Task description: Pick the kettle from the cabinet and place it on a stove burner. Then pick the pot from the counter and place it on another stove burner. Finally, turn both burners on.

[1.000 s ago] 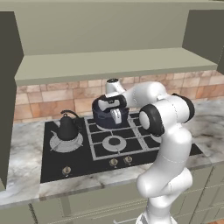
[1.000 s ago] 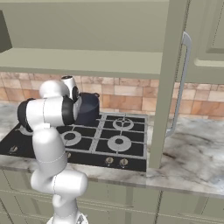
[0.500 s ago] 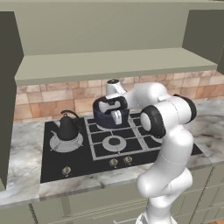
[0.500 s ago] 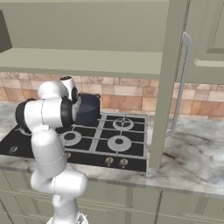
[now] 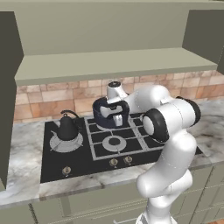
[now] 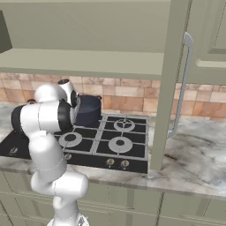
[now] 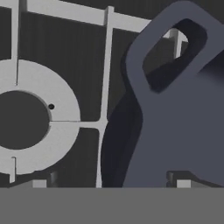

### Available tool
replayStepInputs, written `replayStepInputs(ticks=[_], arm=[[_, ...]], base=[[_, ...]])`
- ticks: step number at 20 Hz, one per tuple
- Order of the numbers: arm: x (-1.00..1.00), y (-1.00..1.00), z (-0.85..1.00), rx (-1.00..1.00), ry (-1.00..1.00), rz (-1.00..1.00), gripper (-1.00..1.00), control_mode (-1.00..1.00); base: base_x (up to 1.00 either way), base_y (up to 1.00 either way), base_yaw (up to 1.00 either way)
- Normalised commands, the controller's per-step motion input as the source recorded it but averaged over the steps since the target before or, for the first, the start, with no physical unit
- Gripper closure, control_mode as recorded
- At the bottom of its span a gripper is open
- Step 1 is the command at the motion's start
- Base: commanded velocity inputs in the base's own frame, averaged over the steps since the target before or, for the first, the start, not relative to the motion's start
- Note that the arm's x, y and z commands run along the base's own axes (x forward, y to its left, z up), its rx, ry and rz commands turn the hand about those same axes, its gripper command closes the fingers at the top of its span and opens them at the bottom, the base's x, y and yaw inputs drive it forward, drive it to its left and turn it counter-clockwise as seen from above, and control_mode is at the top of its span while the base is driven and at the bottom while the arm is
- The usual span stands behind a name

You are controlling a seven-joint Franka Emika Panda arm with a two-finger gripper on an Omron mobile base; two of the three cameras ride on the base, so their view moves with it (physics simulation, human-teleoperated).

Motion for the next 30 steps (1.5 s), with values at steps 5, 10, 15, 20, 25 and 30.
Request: replayStepInputs(ticks=[5, 10, 15, 20, 25, 30], arm=[[-0.08, 0.00, 0.00, 0.00, -0.11, 0.01, -1.00, -1.00], [-0.02, 0.01, 0.10, 0.00, -0.12, 0.01, -1.00, -1.00], [0.00, 0.02, 0.23, 0.00, -0.11, 0.01, -1.00, -1.00], [0.00, 0.03, 0.22, 0.00, -0.09, 0.01, -1.00, -1.00], [-0.09, 0.00, 0.14, 0.00, -0.04, 0.01, -1.00, -1.00], [-0.27, 0.00, 0.22, 0.00, -0.04, 0.00, -1.00, -1.00]], base=[[0.00, 0.00, 0.00], [0.00, 0.00, 0.00], [0.00, 0.00, 0.00], [0.00, 0.00, 0.00], [0.00, 0.00, 0.00], [0.00, 0.00, 0.00]])
